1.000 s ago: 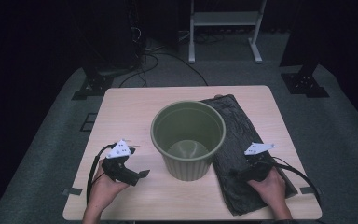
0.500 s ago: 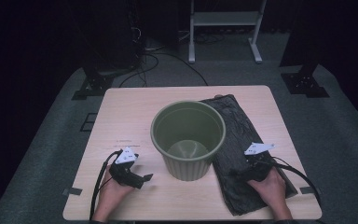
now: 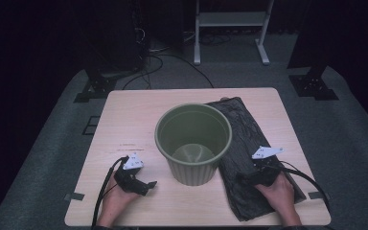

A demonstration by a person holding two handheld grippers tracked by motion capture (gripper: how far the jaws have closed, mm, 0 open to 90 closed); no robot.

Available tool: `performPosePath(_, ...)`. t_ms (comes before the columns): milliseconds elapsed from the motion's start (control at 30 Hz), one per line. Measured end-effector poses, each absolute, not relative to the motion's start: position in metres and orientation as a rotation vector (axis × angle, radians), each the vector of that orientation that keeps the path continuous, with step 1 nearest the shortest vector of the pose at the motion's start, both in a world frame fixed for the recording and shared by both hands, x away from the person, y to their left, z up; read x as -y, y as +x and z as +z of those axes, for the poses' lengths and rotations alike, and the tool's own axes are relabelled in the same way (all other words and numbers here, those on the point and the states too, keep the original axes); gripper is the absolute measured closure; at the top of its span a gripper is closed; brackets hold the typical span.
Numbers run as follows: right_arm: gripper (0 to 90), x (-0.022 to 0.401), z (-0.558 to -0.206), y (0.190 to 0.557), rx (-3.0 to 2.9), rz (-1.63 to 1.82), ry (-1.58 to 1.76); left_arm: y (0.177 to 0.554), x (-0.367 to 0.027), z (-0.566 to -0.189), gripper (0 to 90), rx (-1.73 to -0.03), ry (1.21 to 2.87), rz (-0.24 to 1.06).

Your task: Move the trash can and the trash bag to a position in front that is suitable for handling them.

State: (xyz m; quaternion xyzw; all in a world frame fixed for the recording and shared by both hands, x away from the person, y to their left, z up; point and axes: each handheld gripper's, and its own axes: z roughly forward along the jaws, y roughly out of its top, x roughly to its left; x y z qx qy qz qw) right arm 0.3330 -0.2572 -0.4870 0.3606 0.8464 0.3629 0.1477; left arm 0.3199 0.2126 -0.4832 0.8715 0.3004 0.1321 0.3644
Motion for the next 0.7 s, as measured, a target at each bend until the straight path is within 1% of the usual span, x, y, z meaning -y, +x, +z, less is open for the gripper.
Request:
performPosePath(133,4.5,0.258,-0.487,0.332,-2.433,1.045,1.039,0.32,-0.212,-0.483,0.0,-0.771,2.244,0.34)
performPosePath(233,6.4,0.259,-0.487,0.33,-2.43,1.047,1.039,0.32,-0.212,-0.483,0.0,-0.771,2.244,0.34)
performPosePath(267,13.4,0.261,-0.487,0.328,-2.423,1.062,1.032,0.32,-0.212,-0.483,0.0,-0.771,2.244,0.341)
performPosePath(333,22.2,0.264,-0.486,0.325,-2.42,1.081,1.014,0.32,-0.212,-0.483,0.0,-0.771,2.244,0.34)
performPosePath(433,27.5,0.267,-0.486,0.322,-2.414,1.096,1.003,0.32,-0.212,-0.483,0.0,-0.771,2.245,0.34)
performPosePath(533,29.4,0.27,-0.485,0.319,-2.417,1.099,0.998,0.32,-0.212,-0.483,0.0,-0.771,2.244,0.341)
performPosePath(700,29.0,0.276,-0.484,0.31,-2.445,1.091,0.979,0.32,-0.212,-0.483,0.0,-0.772,2.244,0.34)
